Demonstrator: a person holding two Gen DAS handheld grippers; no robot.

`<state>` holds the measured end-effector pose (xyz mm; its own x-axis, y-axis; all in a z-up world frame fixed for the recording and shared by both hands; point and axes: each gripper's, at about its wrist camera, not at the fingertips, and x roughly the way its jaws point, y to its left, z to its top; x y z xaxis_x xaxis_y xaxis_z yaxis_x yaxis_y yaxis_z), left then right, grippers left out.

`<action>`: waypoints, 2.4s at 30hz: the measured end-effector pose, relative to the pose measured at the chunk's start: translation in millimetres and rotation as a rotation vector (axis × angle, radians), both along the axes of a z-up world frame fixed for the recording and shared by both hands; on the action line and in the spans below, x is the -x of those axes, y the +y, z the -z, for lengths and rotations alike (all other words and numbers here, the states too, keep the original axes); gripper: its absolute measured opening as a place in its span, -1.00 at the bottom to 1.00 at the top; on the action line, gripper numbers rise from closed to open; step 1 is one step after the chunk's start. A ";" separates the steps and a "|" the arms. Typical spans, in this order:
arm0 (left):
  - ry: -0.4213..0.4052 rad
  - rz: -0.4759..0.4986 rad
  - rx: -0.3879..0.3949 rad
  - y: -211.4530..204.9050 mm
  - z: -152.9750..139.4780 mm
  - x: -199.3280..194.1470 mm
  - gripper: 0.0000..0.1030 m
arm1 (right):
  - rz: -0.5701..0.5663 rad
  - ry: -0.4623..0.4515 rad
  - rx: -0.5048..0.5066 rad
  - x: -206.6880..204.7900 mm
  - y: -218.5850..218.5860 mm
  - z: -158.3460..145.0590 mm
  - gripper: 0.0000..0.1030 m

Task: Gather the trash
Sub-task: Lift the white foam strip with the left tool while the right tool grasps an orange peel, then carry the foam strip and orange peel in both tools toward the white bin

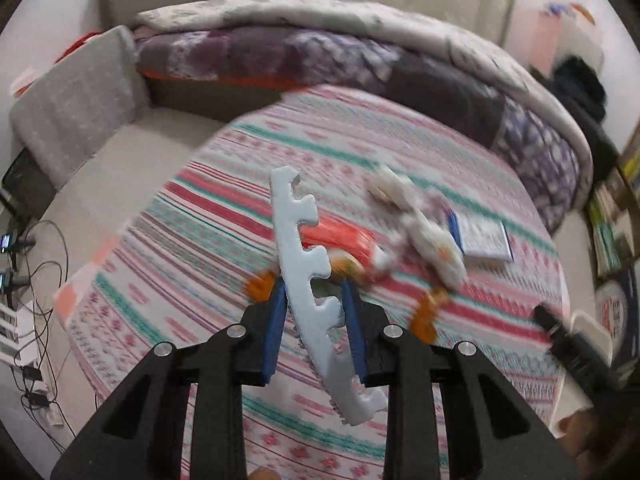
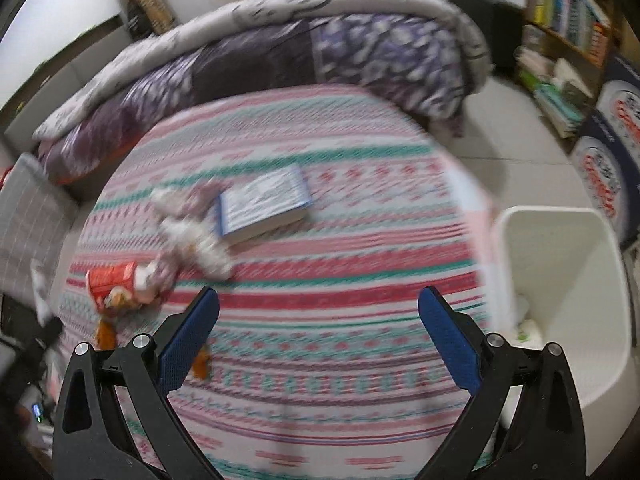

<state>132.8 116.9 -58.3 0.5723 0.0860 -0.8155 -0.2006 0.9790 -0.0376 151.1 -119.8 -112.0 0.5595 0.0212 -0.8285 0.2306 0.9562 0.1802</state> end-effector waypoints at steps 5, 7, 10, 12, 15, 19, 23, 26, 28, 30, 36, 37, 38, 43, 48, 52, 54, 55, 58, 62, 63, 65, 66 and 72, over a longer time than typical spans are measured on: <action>-0.009 -0.059 0.030 29.3 -3.5 -5.2 -0.44 | -0.084 0.051 -0.017 -14.5 46.6 23.6 0.86; -0.008 -0.072 0.027 35.4 -2.2 -5.4 -0.44 | -0.110 0.062 -0.013 -17.7 61.7 30.8 0.86; -0.014 -0.079 0.011 41.9 -2.7 -5.0 -0.44 | -0.159 0.079 0.009 -21.3 84.1 41.1 0.84; -0.021 -0.078 0.000 43.8 -3.4 -4.5 -0.44 | -0.185 0.089 0.025 -23.9 94.0 46.4 0.69; -0.029 -0.076 -0.013 46.2 -4.4 -4.3 -0.44 | -0.222 0.109 0.031 -27.4 103.5 53.8 0.33; -0.026 -0.080 -0.013 48.0 -3.5 -6.0 -0.44 | -0.247 0.088 0.001 -28.3 102.3 50.3 -0.62; -0.036 -0.093 -0.020 49.7 -5.1 -6.2 -0.44 | -0.233 0.051 -0.046 -27.2 91.9 36.9 -0.64; -0.062 -0.095 -0.041 47.4 -10.1 -4.7 -0.44 | -0.222 0.000 -0.072 -24.7 87.0 18.2 -0.64; -0.091 -0.091 -0.060 43.5 -15.0 -3.1 -0.44 | -0.218 -0.050 -0.068 -21.1 87.5 4.9 -0.65; -0.119 -0.085 -0.080 39.3 -19.6 -1.7 -0.44 | -0.213 -0.104 -0.048 -15.3 85.6 -11.1 -0.65; -0.232 -0.070 -0.158 20.4 -36.7 6.8 -0.44 | -0.187 -0.252 0.033 2.8 80.9 -47.9 -0.65; -0.245 -0.069 -0.165 17.9 -38.8 8.0 -0.43 | -0.181 -0.271 0.045 6.1 78.3 -52.0 -0.65; -0.261 -0.066 -0.173 14.3 -41.2 9.5 -0.43 | -0.175 -0.292 0.058 9.3 76.7 -57.1 -0.65; -0.307 -0.036 -0.199 -2.5 -47.8 13.7 -0.43 | -0.160 -0.354 0.097 20.5 67.4 -71.7 -0.65; -0.328 -0.005 -0.201 -19.9 -52.0 15.2 -0.43 | -0.145 -0.378 0.113 26.9 57.0 -79.4 -0.65; -0.339 0.020 -0.198 -34.0 -55.3 15.7 -0.43 | -0.127 -0.383 0.121 30.2 47.0 -82.8 -0.65; -0.344 0.034 -0.197 -42.2 -56.5 16.4 -0.43 | -0.117 -0.386 0.126 32.4 41.3 -84.9 -0.65; -0.347 0.040 -0.197 -45.6 -56.5 17.0 -0.43 | -0.113 -0.388 0.129 33.7 38.5 -85.6 -0.65; -0.355 0.063 -0.199 -57.3 -57.5 18.9 -0.43 | -0.098 -0.395 0.139 37.6 28.4 -88.2 -0.65; -0.364 0.092 -0.199 -73.1 -58.1 20.9 -0.43 | -0.076 -0.396 0.148 42.8 14.1 -90.9 -0.65; -0.366 0.097 -0.199 -76.4 -58.1 21.4 -0.43 | -0.071 -0.396 0.149 43.8 10.2 -91.4 -0.65; -0.369 0.110 -0.199 -84.2 -58.3 22.0 -0.43 | -0.057 -0.396 0.151 45.6 3.3 -92.3 -0.65; -0.370 0.116 -0.198 -87.7 -58.5 22.6 -0.43 | -0.051 -0.395 0.152 46.7 0.1 -92.6 -0.65; -0.380 0.155 -0.198 -110.2 -58.8 24.0 -0.43 | -0.009 -0.383 0.155 52.9 -24.5 -92.9 -0.65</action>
<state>108.8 6.7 0.5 0.8461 0.1088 -0.5219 -0.0594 0.9921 0.1104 98.2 -144.3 -19.1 0.8282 -0.0814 -0.5544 0.1666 0.9804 0.1050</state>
